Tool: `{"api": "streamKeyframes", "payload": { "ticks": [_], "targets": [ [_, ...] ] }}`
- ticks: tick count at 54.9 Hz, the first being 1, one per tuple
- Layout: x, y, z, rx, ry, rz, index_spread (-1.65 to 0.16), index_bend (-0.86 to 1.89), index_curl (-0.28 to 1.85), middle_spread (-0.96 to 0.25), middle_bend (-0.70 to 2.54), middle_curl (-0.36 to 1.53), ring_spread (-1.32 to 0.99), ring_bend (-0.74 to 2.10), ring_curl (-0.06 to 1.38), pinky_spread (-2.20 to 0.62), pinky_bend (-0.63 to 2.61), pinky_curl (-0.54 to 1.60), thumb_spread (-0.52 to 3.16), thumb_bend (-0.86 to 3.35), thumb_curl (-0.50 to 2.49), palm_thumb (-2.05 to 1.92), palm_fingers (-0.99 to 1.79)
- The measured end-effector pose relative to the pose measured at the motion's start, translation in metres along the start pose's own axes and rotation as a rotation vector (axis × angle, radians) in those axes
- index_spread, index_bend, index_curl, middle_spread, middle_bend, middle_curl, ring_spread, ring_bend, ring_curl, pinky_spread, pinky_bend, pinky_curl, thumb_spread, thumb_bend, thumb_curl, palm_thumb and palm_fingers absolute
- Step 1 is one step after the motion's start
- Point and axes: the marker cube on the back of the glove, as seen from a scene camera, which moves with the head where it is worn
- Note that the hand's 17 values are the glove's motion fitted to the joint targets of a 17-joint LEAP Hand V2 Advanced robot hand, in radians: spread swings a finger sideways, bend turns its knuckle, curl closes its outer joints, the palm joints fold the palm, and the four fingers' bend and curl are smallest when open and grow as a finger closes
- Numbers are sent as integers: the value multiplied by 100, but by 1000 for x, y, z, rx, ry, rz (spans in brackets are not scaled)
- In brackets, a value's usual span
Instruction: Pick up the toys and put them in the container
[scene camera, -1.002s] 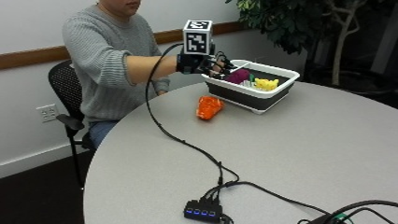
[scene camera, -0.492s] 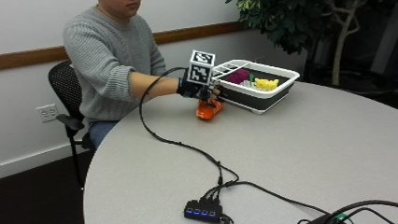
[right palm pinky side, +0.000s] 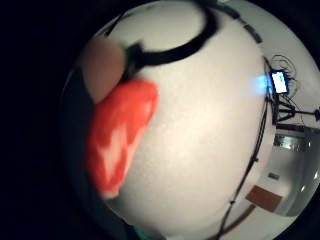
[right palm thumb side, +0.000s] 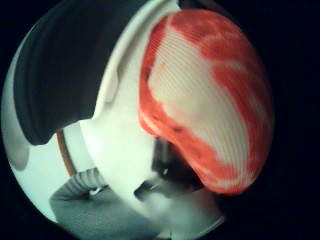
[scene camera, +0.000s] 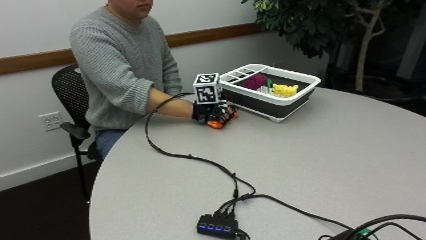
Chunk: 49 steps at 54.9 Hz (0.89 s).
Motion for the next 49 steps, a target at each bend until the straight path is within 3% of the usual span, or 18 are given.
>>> {"api": "streamKeyframes", "payload": {
  "ticks": [1, 2, 9, 16, 21, 28, 34, 49],
  "targets": [
    [0, 0, 0, 31, -17, 0, -36, 6, 21, -19, 46, 43, -34, 82, 41, -9, 79, 36, 131, 2, 29, 6, 39],
    [0, 0, -2, 57, -38, 1, -35, 5, 20, -21, 52, 46, -36, 92, 44, -16, 86, 38, 135, 5, 31, 11, 60],
    [15, -8, -26, 113, -162, 40, -36, 24, 22, -24, 63, 54, -45, 108, 52, -31, 97, 43, 125, 23, 47, 49, 88],
    [46, -26, -112, 246, -186, 81, -36, 50, 33, -24, 76, 63, -48, 113, 58, -37, 89, 45, 108, 24, 57, 56, 107],
    [72, -36, -178, 326, -179, 112, -34, 61, 41, -23, 82, 69, -49, 115, 62, -40, 87, 47, 98, 22, 63, 56, 105],
    [84, -44, -214, 346, -113, 108, -32, 68, 48, -23, 86, 74, -50, 117, 66, -42, 89, 49, 85, 21, 70, 56, 101],
    [58, -61, -211, 313, -139, 80, -31, 70, 53, -22, 88, 78, -50, 119, 68, -43, 91, 51, 76, 19, 76, 55, 98],
    [-84, -121, -189, 214, -135, -120, -30, 67, 62, -21, 90, 84, -51, 119, 71, -43, 97, 54, 64, 15, 89, 52, 84]
  ]
}}
